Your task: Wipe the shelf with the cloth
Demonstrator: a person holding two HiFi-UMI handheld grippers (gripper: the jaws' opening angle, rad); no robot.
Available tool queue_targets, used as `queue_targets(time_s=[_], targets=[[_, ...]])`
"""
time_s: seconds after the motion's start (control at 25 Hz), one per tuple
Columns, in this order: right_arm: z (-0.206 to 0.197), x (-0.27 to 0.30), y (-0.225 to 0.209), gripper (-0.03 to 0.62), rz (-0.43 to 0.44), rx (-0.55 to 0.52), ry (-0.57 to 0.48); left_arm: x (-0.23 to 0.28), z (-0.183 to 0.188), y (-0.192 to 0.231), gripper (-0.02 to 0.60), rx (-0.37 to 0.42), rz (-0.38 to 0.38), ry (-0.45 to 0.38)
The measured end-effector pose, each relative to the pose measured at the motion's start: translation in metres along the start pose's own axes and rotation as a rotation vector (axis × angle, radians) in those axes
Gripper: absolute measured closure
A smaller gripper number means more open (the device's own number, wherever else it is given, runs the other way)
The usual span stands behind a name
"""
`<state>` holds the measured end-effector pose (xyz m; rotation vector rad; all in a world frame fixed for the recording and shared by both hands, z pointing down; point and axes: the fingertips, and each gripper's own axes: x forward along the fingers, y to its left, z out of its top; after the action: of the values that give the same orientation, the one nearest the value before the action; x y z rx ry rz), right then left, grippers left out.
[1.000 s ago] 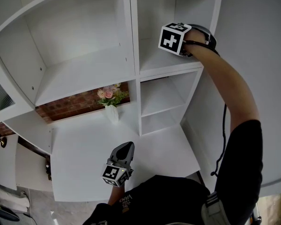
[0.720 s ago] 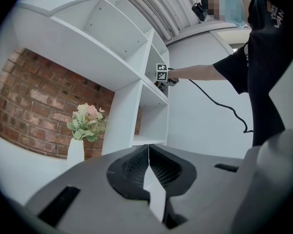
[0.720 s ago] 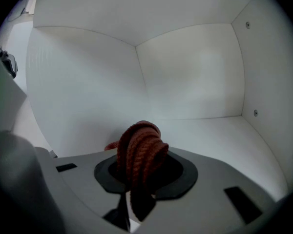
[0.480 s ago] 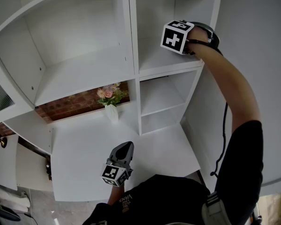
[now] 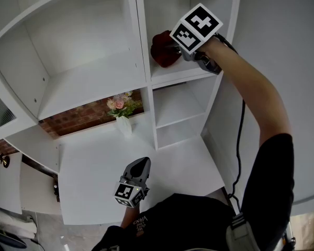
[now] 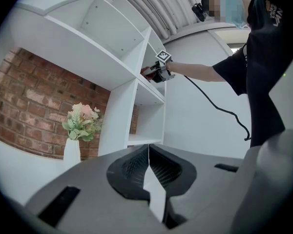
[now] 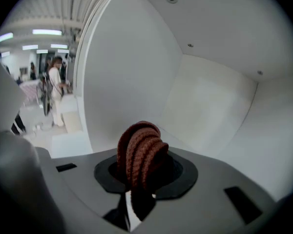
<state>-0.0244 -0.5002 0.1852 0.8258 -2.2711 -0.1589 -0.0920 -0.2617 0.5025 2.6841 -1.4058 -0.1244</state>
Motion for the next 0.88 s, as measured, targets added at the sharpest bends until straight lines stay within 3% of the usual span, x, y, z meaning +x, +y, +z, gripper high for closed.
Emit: queue_targets(time_s=[0.12, 0.28, 0.88], targets=[[0.006, 0.005, 0.021, 0.494, 0.151, 0.133, -0.065, -0.001, 0.001, 0.0, 0.572, 0.004, 0.004, 0.002], [0.002, 0.014, 0.037, 0.494, 0.227, 0.185, -0.067, -0.001, 0.002, 0.001, 0.572, 0.002, 0.012, 0.0], [-0.027, -0.005, 0.022, 0.494, 0.132, 0.07, 0.052, 0.002, 0.001, -0.007, 0.572, -0.007, -0.013, 0.003]])
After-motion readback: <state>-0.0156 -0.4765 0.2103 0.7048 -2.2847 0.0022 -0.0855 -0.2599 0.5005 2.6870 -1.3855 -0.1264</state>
